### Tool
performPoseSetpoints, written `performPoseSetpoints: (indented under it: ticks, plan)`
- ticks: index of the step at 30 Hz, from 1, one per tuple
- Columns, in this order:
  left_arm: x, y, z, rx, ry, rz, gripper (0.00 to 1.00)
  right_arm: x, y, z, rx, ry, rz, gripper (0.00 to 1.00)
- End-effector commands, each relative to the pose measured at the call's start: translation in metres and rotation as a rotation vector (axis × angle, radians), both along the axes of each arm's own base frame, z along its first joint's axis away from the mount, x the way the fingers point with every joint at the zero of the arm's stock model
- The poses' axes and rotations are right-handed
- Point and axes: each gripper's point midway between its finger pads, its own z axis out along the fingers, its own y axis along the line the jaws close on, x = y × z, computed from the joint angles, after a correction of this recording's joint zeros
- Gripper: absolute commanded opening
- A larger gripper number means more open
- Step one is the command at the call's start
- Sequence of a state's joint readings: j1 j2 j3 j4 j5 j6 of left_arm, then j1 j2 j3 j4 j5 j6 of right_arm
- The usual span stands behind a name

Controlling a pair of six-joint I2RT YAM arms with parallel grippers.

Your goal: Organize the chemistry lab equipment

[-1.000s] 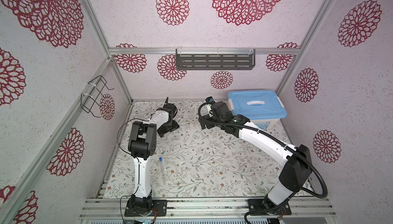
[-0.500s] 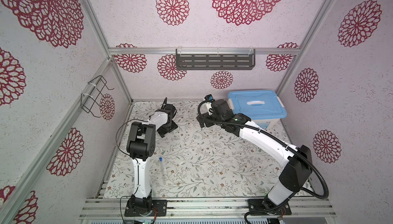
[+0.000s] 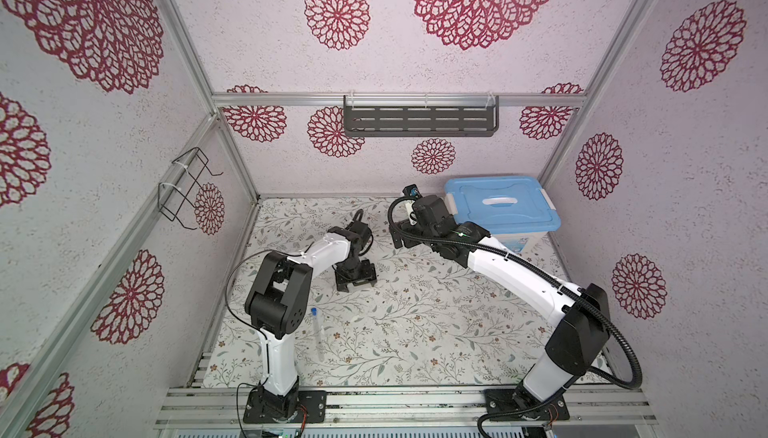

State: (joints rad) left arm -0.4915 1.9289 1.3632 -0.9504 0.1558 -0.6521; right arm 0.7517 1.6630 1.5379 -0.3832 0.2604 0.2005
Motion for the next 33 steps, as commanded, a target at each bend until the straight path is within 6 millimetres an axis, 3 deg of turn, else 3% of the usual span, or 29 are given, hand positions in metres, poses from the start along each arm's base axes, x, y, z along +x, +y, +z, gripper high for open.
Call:
performPoseSetpoints:
  ticks: [1,7,13,15,21,26,28,30,33]
  plan:
    - [-0.037,-0.020,0.012,-0.051,0.042,-0.159,0.76,0.007,-0.026,0.033,0.006,-0.103,-0.113,0.99]
    - [-0.059,-0.038,0.015,-0.032,0.006,-0.329,0.76,0.017,-0.074,0.032,0.142,-0.090,-0.317,0.99]
    - [-0.055,-0.034,0.009,0.058,-0.018,-0.387,0.78,0.017,-0.127,0.022,0.299,-0.071,-0.479,0.99]
    - [-0.055,-0.034,0.011,0.081,-0.006,-0.403,0.86,0.017,-0.127,0.018,0.336,-0.051,-0.446,0.99]
    - [-0.049,-0.045,0.042,0.013,-0.092,-0.399,0.91,0.017,-0.118,0.012,0.321,-0.017,-0.351,0.99]
    - [-0.042,-0.035,0.083,-0.061,-0.167,-0.314,0.91,0.013,-0.095,0.030,0.296,-0.053,-0.148,0.96]
    - [-0.035,-0.015,0.102,-0.084,-0.184,-0.203,0.91,0.013,-0.093,0.032,0.284,-0.057,-0.129,0.92]
    - [-0.031,0.021,0.114,0.003,-0.183,-0.058,0.91,0.013,-0.090,0.030,0.277,-0.047,-0.110,0.90]
    - [-0.038,0.058,0.122,0.061,-0.147,0.074,0.91,0.011,-0.081,0.023,0.269,-0.019,-0.080,0.90]
